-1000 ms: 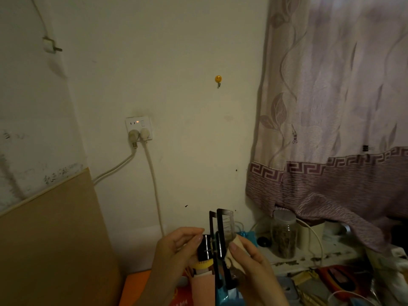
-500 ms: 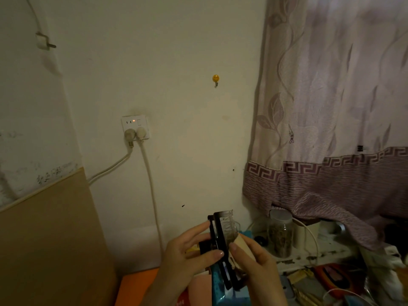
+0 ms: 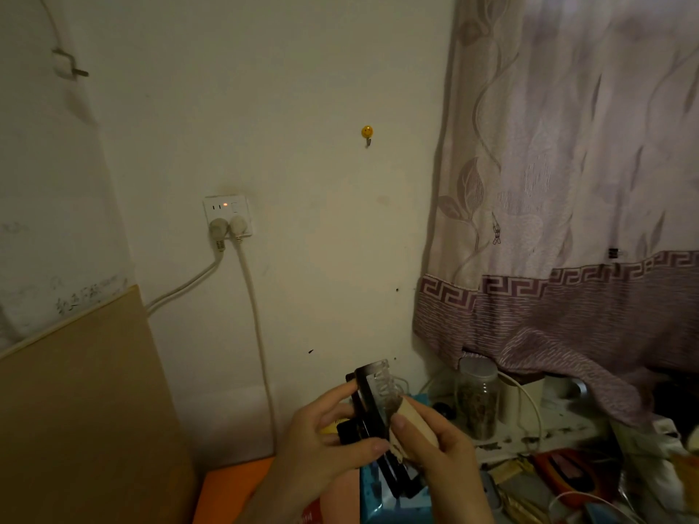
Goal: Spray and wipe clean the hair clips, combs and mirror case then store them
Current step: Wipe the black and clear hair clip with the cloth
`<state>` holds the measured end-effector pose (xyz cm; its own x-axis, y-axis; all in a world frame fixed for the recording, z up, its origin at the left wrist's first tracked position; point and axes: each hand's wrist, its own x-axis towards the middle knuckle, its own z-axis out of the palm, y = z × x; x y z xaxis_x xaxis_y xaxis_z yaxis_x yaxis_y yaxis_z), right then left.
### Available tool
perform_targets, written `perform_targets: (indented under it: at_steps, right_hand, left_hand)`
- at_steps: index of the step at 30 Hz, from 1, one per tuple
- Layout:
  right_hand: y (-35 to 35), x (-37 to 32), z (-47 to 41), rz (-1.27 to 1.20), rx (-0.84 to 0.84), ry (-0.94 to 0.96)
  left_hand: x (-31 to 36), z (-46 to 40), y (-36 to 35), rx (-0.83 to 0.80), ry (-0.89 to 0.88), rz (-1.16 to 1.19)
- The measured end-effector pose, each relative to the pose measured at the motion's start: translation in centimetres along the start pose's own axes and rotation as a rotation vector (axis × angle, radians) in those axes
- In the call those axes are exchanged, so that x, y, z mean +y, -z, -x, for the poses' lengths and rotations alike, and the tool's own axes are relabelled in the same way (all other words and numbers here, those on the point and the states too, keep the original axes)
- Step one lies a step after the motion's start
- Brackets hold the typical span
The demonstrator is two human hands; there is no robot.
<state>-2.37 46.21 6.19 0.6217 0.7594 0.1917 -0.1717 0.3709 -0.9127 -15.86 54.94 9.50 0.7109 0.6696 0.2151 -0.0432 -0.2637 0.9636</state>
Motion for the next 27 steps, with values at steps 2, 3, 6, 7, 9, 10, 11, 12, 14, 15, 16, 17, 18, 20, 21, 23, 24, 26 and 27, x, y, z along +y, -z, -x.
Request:
perform_targets:
  at_steps: [2, 3, 6, 7, 9, 10, 11, 12, 14, 15, 16, 17, 18, 20, 21, 23, 24, 26, 27]
  right_hand:
    - [0.0, -0.2, 0.0, -0.003, -0.011, -0.009]
    - [0.1, -0.3, 0.1, 0.005, -0.020, -0.017]
    - [0.7, -0.3, 0.2, 0.052, -0.040, -0.051]
    - [0.9, -0.2, 0.3, 0.067, -0.040, -0.067]
    - [1.3, -0.1, 0.5, 0.096, -0.043, -0.104]
    - [1.5, 0.0, 0.6, 0.104, -0.051, -0.124]
    - [1.6, 0.0, 0.7, 0.102, -0.058, -0.142]
    - [1.8, 0.0, 0.7, 0.091, -0.057, -0.154]
    - [2.1, 0.0, 0.6, 0.080, -0.027, -0.154]
    - [2.3, -0.1, 0.5, 0.086, -0.010, -0.141]
    - [2.3, -0.2, 0.4, 0.091, -0.001, -0.121]
    - [2.3, -0.3, 0.3, 0.101, -0.008, -0.098]
    - [2.2, -0.5, 0.4, 0.112, -0.027, -0.076]
    - [1.9, -0.7, 0.7, 0.126, -0.090, -0.055]
    - [1.8, -0.7, 0.9, 0.134, -0.120, -0.059]
    - [1.8, -0.6, 1.3, 0.143, -0.154, -0.091]
    - [2.0, -0.6, 1.4, 0.150, -0.159, -0.109]
    - [2.4, -0.5, 1.5, 0.173, -0.167, -0.149]
    - [2.6, -0.5, 1.5, 0.183, -0.162, -0.169]
  left_hand:
    - [-0.2, -0.1, 0.2, 0.008, -0.002, 0.000]
    - [-0.3, -0.1, 0.3, 0.022, -0.004, 0.001]
    - [-0.5, -0.3, 0.8, 0.109, 0.000, 0.037]
    - [-0.6, -0.3, 1.0, 0.127, 0.011, 0.057]
    - [-0.6, -0.3, 1.4, 0.131, 0.023, 0.078]
    - [-0.5, -0.2, 1.4, 0.129, 0.021, 0.078]
    - [-0.5, -0.2, 1.4, 0.128, 0.020, 0.074]
    - [-0.5, 0.0, 1.4, 0.127, 0.019, 0.078]
    - [-0.6, 0.2, 1.4, 0.126, 0.017, 0.102]
    - [-0.6, 0.3, 1.4, 0.120, 0.020, 0.109]
    - [-0.7, 0.3, 1.4, 0.111, 0.023, 0.113]
    - [-0.7, 0.4, 1.4, 0.105, 0.025, 0.114]
    - [-0.7, 0.3, 1.3, 0.102, 0.025, 0.114]
    - [-0.7, 0.3, 1.2, 0.109, 0.019, 0.119]
    - [-0.7, 0.3, 1.2, 0.113, 0.016, 0.123]
    - [-0.6, 0.4, 1.2, 0.107, 0.007, 0.123]
    - [-0.6, 0.5, 1.3, 0.101, 0.005, 0.122]
    - [-0.6, 0.8, 1.4, 0.099, 0.010, 0.119]
    - [-0.7, 0.9, 1.5, 0.102, 0.014, 0.119]
